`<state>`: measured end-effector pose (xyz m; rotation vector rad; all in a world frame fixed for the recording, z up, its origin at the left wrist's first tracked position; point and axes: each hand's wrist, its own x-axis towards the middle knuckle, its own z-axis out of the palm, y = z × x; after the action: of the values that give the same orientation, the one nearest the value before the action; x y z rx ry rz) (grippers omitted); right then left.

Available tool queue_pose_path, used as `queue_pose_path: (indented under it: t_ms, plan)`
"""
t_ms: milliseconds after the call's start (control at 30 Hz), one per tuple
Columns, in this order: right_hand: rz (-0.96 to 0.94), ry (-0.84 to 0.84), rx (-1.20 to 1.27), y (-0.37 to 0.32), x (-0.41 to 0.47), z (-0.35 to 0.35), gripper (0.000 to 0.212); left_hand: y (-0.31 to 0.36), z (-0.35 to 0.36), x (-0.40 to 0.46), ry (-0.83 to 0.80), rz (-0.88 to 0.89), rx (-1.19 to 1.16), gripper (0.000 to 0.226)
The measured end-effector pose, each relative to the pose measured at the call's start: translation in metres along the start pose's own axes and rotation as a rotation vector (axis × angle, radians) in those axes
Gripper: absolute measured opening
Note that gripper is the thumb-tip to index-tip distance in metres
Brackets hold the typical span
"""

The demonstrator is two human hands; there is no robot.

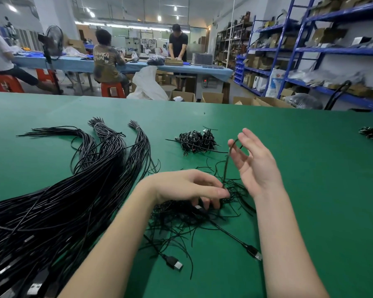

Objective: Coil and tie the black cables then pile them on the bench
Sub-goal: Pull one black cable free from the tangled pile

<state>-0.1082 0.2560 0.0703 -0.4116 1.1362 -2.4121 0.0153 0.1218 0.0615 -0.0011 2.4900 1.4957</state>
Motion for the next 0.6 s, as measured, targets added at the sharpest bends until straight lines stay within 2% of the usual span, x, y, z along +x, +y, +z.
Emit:
queue_pose_path:
  t_ms: [100,200,233,300,400,467,533,600]
  plan:
    - [-0.028,-0.034,-0.005,0.0,-0.001,0.001,0.052,0.005,0.014,0.009,-0.043,-0.039,-0.108,0.037]
    - [-0.072,-0.051,-0.074,-0.004,-0.001,0.001,0.053,0.005,0.009,0.006,0.059,0.014,-0.192,0.012]
    - [-0.083,-0.054,-0.092,-0.008,-0.001,0.0,0.051,0.004,0.005,0.004,0.111,0.025,-0.209,0.01]
    - [-0.102,-0.06,-0.045,-0.017,-0.001,-0.002,0.047,0.001,-0.005,-0.004,0.094,0.009,-0.224,0.02]
    - [-0.145,-0.084,0.109,-0.029,-0.003,0.002,0.045,0.004,-0.008,-0.013,-0.288,0.045,-0.196,0.046]
    - [-0.15,-0.107,0.201,-0.029,-0.007,0.01,0.047,0.009,0.004,-0.006,-0.457,0.079,-0.17,0.063]
    - [-0.122,-0.126,0.283,-0.025,-0.011,0.019,0.049,0.015,0.021,0.007,-0.483,0.021,-0.19,0.076]
    - [-0.101,-0.122,0.358,-0.022,-0.014,0.025,0.048,0.017,0.033,0.02,-0.384,-0.047,-0.275,0.086]
